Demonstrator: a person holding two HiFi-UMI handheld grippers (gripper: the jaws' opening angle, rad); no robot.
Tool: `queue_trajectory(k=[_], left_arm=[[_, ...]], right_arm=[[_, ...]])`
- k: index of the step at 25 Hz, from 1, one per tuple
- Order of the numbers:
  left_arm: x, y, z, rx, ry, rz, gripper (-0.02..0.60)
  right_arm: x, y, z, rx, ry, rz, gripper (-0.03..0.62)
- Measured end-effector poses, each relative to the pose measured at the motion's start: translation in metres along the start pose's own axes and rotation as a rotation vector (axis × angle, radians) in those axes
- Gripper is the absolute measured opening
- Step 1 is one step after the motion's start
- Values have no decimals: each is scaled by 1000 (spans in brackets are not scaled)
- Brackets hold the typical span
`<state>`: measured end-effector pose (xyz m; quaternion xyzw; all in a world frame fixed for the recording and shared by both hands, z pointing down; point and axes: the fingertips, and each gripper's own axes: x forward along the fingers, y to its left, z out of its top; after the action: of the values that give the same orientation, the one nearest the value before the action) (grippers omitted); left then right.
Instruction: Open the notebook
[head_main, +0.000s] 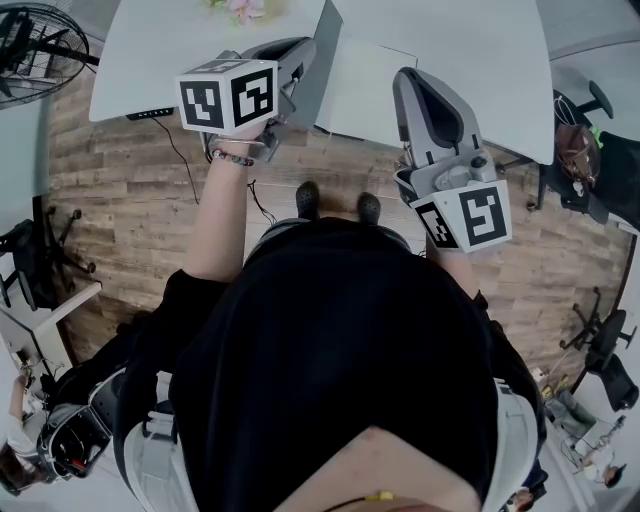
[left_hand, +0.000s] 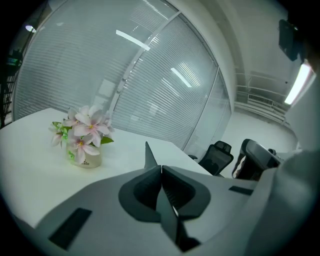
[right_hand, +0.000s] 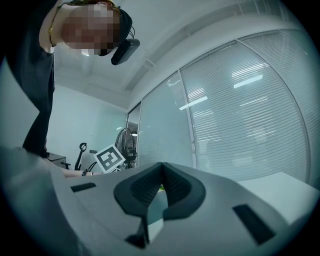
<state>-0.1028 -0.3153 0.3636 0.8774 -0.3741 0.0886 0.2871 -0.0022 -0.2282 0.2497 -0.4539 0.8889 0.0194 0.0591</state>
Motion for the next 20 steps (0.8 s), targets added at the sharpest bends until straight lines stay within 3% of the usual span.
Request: queue_trajectory(k=[20], left_arm=[[-28, 65, -32, -60, 28, 1, 15]], right_arm=[[33, 36, -23, 11, 23, -29, 5]])
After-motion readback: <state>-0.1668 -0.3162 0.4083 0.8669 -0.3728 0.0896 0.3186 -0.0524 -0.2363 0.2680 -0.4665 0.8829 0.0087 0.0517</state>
